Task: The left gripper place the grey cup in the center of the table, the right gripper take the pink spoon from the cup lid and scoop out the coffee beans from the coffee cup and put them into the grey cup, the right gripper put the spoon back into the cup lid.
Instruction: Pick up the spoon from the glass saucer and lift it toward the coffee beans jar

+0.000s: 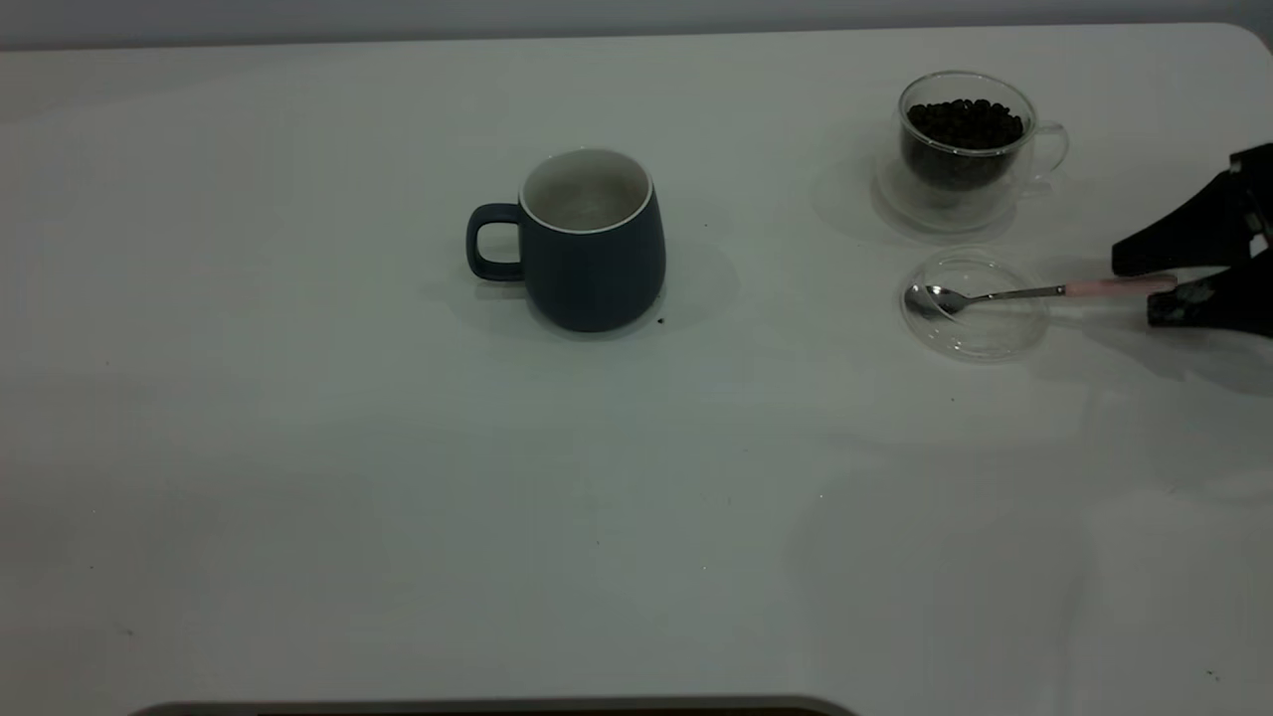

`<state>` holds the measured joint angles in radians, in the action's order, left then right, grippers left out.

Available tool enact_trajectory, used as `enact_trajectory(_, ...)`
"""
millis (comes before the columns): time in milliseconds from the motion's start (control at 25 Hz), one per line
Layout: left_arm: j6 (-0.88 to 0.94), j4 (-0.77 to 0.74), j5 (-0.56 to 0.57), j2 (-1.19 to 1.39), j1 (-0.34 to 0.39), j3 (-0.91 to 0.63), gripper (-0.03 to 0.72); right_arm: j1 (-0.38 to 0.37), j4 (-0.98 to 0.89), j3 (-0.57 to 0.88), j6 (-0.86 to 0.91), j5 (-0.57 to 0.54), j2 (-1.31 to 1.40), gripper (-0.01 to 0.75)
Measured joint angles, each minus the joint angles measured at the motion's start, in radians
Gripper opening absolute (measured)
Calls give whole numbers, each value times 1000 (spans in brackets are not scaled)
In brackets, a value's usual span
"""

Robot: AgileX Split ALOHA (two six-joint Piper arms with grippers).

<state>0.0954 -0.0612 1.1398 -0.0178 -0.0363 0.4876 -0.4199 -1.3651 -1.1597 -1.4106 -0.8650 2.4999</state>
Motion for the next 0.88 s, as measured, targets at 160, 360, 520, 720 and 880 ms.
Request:
enact_trajectory(160, 0, 0, 0, 0, 0, 0, 567, 5, -14, -6, -6, -16, 17, 588)
enact_trajectory(360, 0, 0, 0, 0, 0, 0, 567, 45, -34, -19, -32, -30, 35, 588)
enact_trajectory(520, 0, 0, 0, 0, 0, 0, 567, 56, -58, -20, -49, -36, 42, 588)
enact_trajectory(720, 0, 0, 0, 0, 0, 0, 567, 56, -60, -20, -51, -36, 42, 568)
enact_trajectory(880, 0, 0, 0, 0, 0, 0, 567, 56, -45, -21, -51, -36, 42, 476)
